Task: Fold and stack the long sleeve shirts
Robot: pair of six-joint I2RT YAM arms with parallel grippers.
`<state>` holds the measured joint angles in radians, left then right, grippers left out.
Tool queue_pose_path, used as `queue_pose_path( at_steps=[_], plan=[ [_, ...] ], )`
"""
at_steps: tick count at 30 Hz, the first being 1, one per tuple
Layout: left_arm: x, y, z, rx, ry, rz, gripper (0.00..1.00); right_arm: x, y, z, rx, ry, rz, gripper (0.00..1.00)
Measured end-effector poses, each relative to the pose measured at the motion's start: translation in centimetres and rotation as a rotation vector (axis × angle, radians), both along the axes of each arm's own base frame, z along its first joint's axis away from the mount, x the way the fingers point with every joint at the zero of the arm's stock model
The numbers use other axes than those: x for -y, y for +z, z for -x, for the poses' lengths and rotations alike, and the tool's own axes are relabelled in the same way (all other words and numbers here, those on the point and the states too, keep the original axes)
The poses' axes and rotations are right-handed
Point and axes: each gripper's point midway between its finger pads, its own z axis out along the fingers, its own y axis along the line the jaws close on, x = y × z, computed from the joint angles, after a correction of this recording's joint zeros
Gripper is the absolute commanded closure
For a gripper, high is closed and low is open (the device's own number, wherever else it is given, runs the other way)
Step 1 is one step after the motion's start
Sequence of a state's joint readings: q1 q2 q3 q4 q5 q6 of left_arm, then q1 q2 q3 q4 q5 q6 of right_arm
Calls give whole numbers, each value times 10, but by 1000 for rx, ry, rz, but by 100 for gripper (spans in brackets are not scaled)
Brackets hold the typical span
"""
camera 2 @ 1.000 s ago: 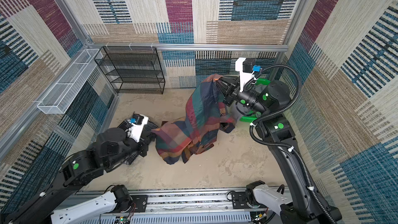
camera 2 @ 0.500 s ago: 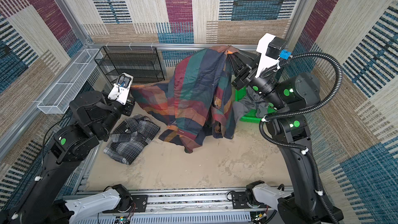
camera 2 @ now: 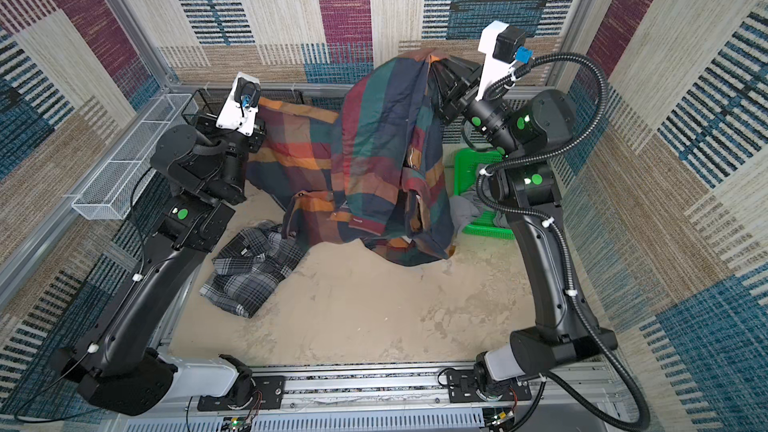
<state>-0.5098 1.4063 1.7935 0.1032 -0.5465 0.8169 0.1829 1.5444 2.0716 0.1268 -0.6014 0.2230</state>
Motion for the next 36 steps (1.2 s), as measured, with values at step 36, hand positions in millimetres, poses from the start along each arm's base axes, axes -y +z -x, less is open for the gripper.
queue_pose_path(
  at_steps=[36],
  plan=[
    [91,-272,166,-93,-488,2,100,39,-314,114,-506,120,-179,100]
  ],
)
